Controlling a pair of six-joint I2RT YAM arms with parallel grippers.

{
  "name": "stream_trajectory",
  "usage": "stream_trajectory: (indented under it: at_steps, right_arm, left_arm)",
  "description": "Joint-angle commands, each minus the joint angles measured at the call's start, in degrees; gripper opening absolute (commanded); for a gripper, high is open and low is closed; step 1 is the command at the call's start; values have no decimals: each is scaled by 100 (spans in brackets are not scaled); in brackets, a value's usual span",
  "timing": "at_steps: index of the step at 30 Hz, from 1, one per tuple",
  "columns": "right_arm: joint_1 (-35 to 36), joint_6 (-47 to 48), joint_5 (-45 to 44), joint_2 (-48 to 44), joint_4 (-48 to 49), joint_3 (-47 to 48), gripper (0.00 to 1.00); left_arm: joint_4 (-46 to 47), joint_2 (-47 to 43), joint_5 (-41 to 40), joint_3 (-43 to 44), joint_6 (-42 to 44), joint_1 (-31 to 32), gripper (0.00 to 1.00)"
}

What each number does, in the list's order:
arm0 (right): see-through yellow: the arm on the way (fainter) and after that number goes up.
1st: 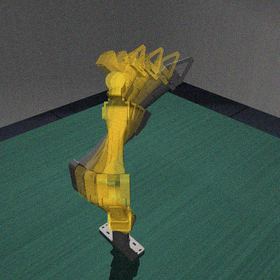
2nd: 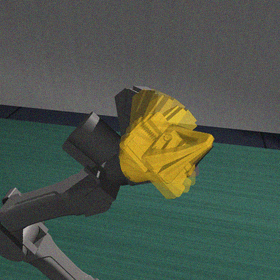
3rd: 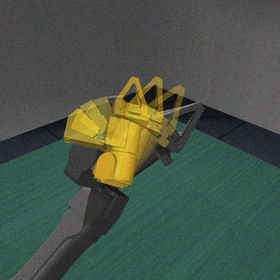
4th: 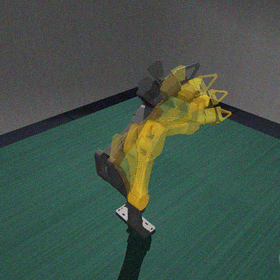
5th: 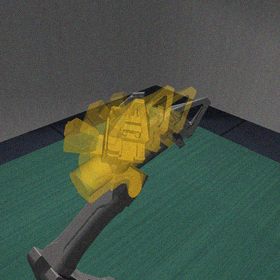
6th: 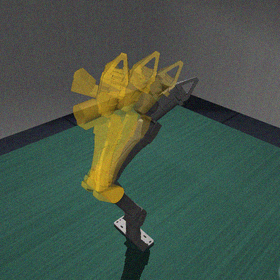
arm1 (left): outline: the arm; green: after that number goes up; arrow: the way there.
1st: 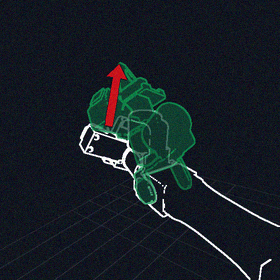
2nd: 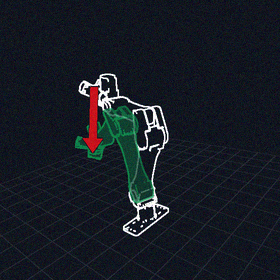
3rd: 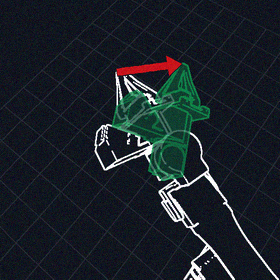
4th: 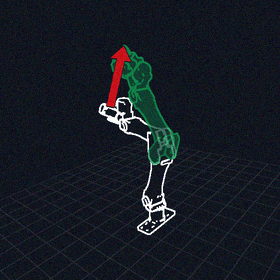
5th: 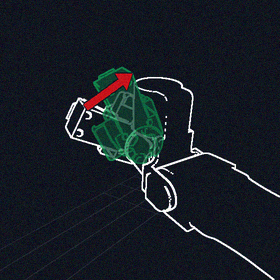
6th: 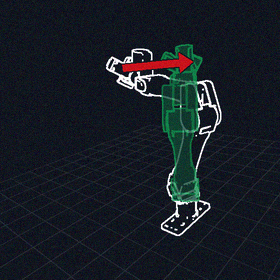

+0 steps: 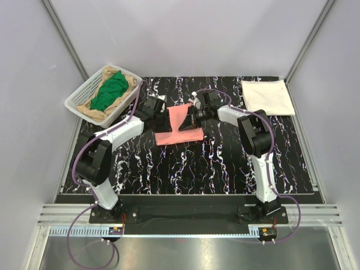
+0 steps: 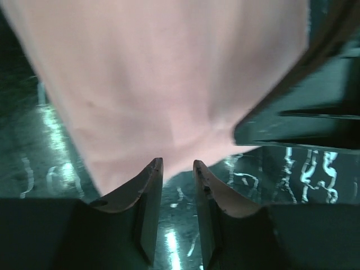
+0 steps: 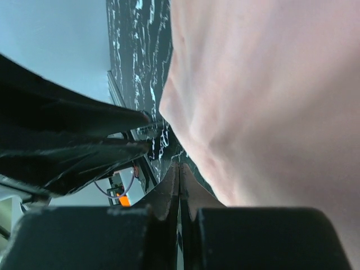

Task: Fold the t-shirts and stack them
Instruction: Fold the tshirt

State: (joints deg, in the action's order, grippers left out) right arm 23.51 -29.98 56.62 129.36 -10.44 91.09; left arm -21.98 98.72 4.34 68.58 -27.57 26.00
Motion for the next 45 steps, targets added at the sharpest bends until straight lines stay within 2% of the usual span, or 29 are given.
stream_trajectory:
  at_steps: [1,9,14,19,23,31,38,42,43,45]
  right_arm:
    - [49,185,86,-87,-29,-188,2]
    - [5,291,-11,195,-37,-258,2]
    - [-13,264,-344,-68,-275,-372,6]
    - [-100,413,-485,-16,-345,-627,6]
    - [-206,589,-590,-262,-354,-926,6]
    - [-470,748,-784,-411,-345,-1321,6]
    - [-470,643,-723,-894,-345,-1418,8]
    - [-470,432,-1028,-1500,-371,-1498,17]
    - [-470,423,-1161,-1615,-397,-1471,29]
    - [-531,431,-1625,-1852,-485,-1419,37]
  left_arm:
    - [430,-11,383,130,-186,90,32]
    - [414,551,-134,-546,-240,90,31]
    - [299,386,-599,-872,-214,89,30]
    - [36,253,-1154,-741,-3,90,33]
    - [-123,359,-1155,-609,-2,90,33]
    - [-237,8,-1321,-591,-37,72,38]
    - [-553,-668,-1251,-434,-152,54,42]
    - [-615,-977,-1269,-363,-73,-68,45]
    - [-606,-968,-1217,-336,-47,-130,46]
    - [-615,-828,-963,-266,-29,-296,46]
